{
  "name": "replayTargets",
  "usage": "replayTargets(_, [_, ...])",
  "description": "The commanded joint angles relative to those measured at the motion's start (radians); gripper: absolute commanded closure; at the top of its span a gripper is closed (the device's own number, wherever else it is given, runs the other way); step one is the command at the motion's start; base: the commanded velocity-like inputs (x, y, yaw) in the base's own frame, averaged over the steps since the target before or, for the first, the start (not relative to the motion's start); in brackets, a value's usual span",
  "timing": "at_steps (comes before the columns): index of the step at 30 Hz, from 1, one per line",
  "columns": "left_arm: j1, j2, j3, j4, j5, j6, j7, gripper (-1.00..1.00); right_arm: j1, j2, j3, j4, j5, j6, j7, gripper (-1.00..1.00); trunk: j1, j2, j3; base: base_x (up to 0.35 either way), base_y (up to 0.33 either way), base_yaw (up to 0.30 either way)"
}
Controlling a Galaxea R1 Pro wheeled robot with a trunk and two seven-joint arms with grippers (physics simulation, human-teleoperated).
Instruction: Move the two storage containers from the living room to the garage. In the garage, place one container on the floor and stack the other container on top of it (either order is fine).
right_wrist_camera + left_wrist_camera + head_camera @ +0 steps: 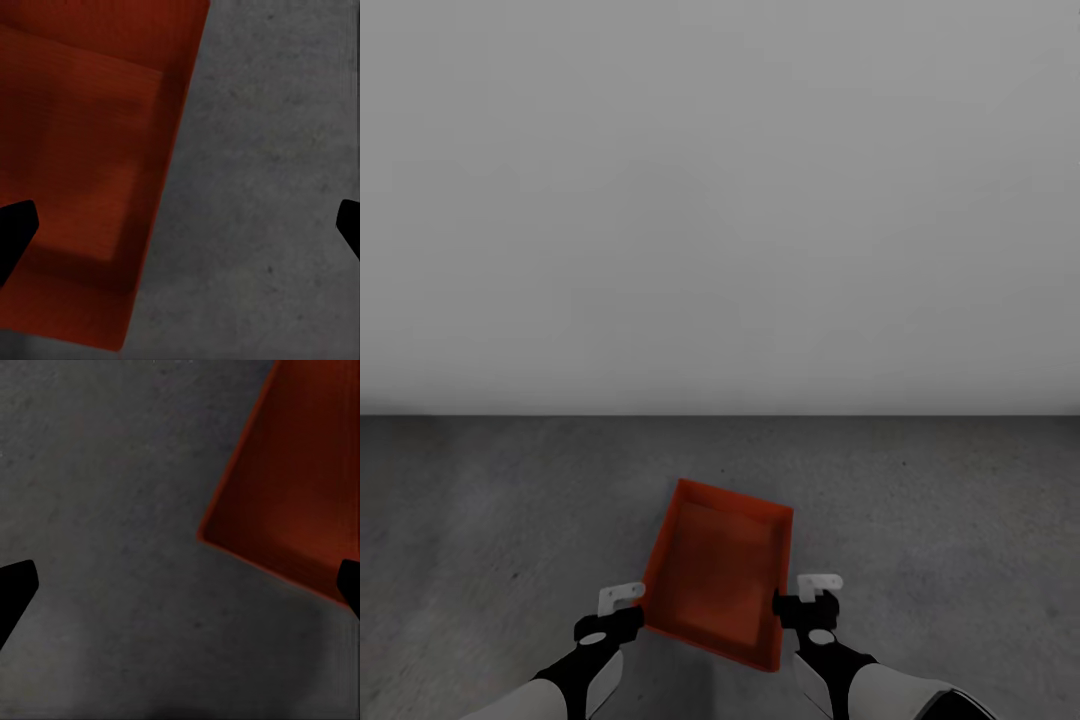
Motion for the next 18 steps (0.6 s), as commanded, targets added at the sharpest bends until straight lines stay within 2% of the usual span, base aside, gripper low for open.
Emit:
replayTargets(1, [-0.001,0.0,0.0,0.001,0.009,-0.005,0.001,-1.0,0.0,0.0,0.008,0.002,-0.009,-0.008,-0.003,-1.0,-0.004,0.007,0.003,0.0,0.0,0.0])
replayTargets(5, [-0.001,0.0,0.001,0.002,0.022,-0.005,0.0,-1.0,0.0,0.0,0.008,0.006,-0.011,-0.047,-0.003,-1.0,-0.019,0.035,0.015,0.0,0.0,0.0])
replayTargets(11, [-0.001,0.001,0.001,0.004,0.061,-0.005,-0.001,-1.0,0.0,0.0,0.008,0.007,-0.011,-0.055,-0.004,-1.0,-0.042,0.077,0.034,0.0,0.0,0.0])
replayTargets(18, [-0.001,0.0,0.0,0.004,0.077,-0.005,-0.001,-1.0,0.0,0.0,0.008,0.007,-0.01,-0.055,-0.003,-1.0,-0.069,0.126,0.056,0.0,0.0,0.0])
